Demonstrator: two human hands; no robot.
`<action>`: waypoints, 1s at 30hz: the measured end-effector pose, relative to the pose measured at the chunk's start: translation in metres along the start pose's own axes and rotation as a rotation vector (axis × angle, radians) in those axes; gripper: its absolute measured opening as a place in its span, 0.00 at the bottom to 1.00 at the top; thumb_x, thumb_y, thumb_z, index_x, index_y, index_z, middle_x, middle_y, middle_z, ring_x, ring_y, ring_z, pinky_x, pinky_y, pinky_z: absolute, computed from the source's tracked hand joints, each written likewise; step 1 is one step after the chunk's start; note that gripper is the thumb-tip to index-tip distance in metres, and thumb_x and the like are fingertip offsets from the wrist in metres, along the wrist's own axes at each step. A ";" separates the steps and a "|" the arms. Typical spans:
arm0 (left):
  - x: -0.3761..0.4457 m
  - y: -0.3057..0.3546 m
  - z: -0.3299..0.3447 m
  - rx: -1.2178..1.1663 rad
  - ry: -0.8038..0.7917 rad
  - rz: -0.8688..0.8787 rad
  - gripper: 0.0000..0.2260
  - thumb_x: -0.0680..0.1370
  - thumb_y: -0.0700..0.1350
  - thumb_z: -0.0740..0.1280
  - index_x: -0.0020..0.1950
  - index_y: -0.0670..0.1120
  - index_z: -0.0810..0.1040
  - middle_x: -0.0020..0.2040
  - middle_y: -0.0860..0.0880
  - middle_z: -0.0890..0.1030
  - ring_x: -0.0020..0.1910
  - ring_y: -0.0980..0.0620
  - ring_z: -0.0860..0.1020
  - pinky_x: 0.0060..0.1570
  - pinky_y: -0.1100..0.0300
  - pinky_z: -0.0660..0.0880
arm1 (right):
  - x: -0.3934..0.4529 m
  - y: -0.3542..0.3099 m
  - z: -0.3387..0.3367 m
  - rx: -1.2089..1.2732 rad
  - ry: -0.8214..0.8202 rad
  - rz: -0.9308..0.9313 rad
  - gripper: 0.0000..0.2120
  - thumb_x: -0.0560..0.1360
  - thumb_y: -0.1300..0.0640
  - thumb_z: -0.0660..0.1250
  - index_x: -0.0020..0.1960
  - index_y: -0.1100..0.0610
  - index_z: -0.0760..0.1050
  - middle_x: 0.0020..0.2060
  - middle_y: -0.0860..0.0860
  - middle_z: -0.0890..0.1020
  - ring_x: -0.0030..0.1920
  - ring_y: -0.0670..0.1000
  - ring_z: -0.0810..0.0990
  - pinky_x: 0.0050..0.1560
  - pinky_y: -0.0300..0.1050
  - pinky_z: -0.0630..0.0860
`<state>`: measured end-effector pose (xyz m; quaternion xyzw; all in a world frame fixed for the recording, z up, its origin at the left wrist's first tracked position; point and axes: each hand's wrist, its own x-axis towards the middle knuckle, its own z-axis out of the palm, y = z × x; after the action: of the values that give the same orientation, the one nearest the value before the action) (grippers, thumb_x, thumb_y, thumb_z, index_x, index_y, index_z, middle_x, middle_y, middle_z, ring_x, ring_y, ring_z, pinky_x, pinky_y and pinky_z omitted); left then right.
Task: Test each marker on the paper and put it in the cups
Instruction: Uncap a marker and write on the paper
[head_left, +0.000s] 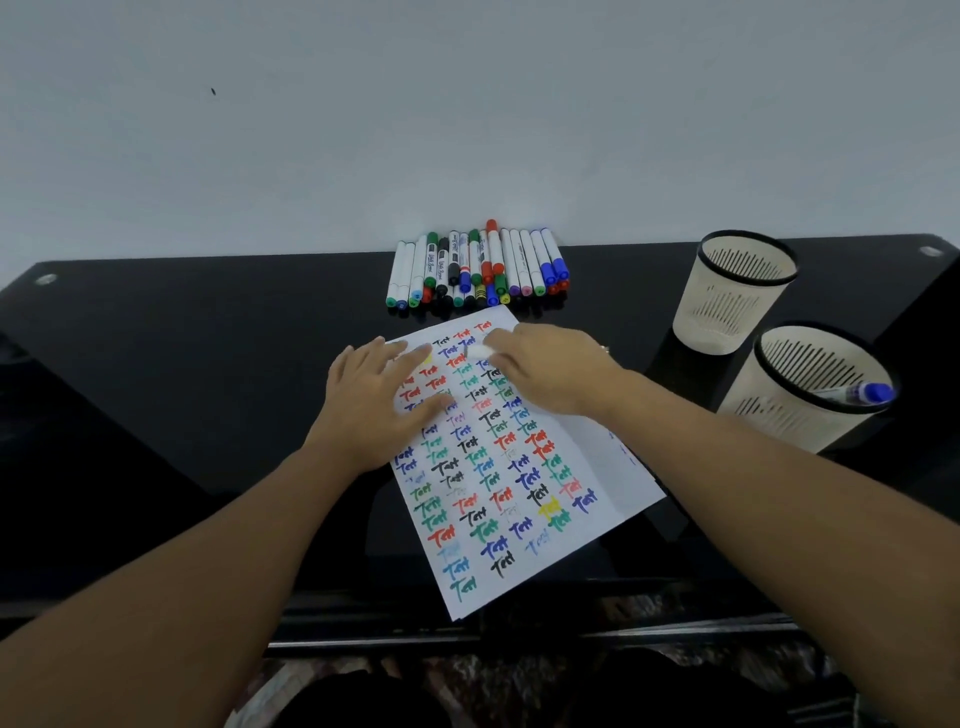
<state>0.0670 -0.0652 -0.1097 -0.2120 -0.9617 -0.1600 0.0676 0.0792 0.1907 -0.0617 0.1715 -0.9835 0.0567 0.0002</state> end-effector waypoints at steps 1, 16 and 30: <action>-0.001 0.000 0.000 -0.002 0.033 0.025 0.36 0.76 0.75 0.53 0.79 0.58 0.65 0.76 0.53 0.69 0.78 0.49 0.60 0.78 0.45 0.49 | 0.001 -0.007 -0.001 -0.032 -0.016 -0.020 0.18 0.88 0.45 0.50 0.74 0.47 0.67 0.49 0.48 0.78 0.49 0.52 0.78 0.49 0.54 0.79; -0.005 -0.003 0.003 -0.037 0.174 0.137 0.12 0.83 0.52 0.66 0.60 0.47 0.81 0.54 0.51 0.81 0.56 0.49 0.76 0.58 0.51 0.72 | 0.000 -0.030 0.003 0.150 0.032 0.023 0.18 0.86 0.54 0.56 0.74 0.47 0.59 0.45 0.52 0.79 0.38 0.52 0.78 0.34 0.52 0.73; -0.003 -0.003 0.005 -0.107 0.110 0.059 0.20 0.83 0.56 0.63 0.74 0.52 0.75 0.66 0.51 0.78 0.66 0.51 0.71 0.66 0.51 0.70 | -0.011 -0.011 -0.005 1.269 0.052 0.443 0.22 0.79 0.73 0.68 0.66 0.52 0.75 0.58 0.57 0.80 0.60 0.55 0.82 0.62 0.51 0.82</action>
<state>0.0676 -0.0677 -0.1154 -0.2343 -0.9400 -0.2205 0.1137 0.0937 0.1845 -0.0558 -0.0687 -0.7713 0.6265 -0.0887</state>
